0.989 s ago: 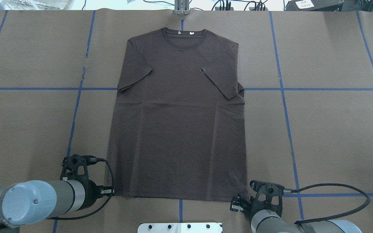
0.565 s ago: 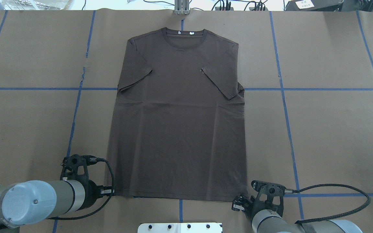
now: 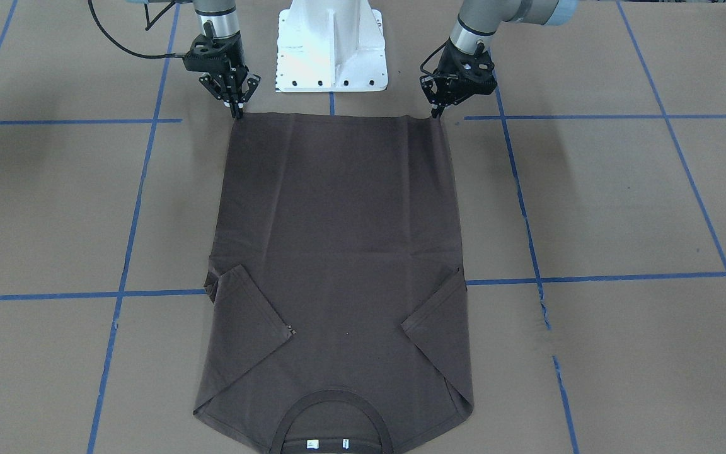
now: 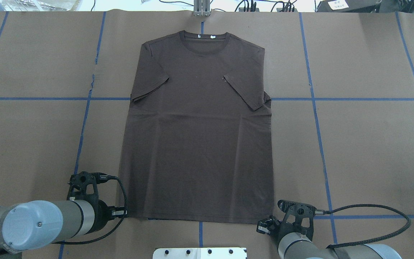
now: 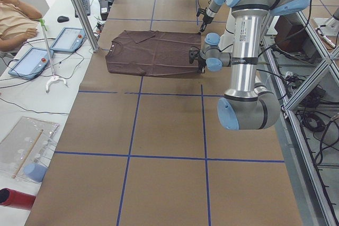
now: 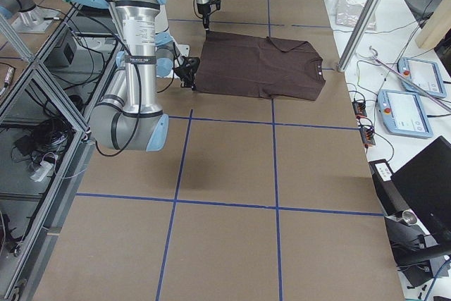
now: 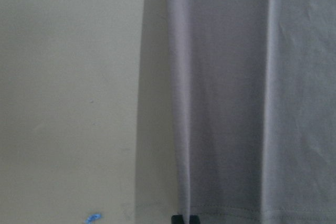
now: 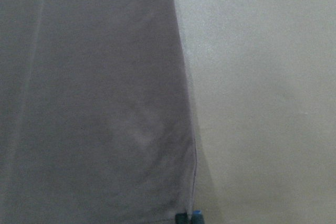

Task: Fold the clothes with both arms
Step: 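Grasp the hem corners with both grippers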

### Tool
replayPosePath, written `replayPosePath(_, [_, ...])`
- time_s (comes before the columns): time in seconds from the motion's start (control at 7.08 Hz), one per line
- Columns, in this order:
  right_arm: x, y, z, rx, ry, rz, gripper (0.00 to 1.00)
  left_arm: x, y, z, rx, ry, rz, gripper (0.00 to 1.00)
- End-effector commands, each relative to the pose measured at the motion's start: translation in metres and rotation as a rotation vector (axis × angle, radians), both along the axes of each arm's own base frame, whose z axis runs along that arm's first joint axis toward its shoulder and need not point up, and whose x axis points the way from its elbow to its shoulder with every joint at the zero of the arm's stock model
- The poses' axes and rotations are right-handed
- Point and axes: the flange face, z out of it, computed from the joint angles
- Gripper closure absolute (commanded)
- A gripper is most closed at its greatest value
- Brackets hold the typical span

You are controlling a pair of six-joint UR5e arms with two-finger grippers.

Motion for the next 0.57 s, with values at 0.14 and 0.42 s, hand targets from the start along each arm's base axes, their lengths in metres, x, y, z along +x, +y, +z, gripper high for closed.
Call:
replayPosePath(0.14, [0.016, -0.006, -0.023, -0.003, -0.046, 0.003, 1.00, -0.008, 0.002, -0.015, 0.004, 0.029, 0.003, 1.00])
replayPosePath(0.42, [0.094, -0.006, -0.095, -0.049, -0.081, -0.037, 1.00, -0.077, 0.025, -0.109, -0.061, 0.039, 0.102, 1.00])
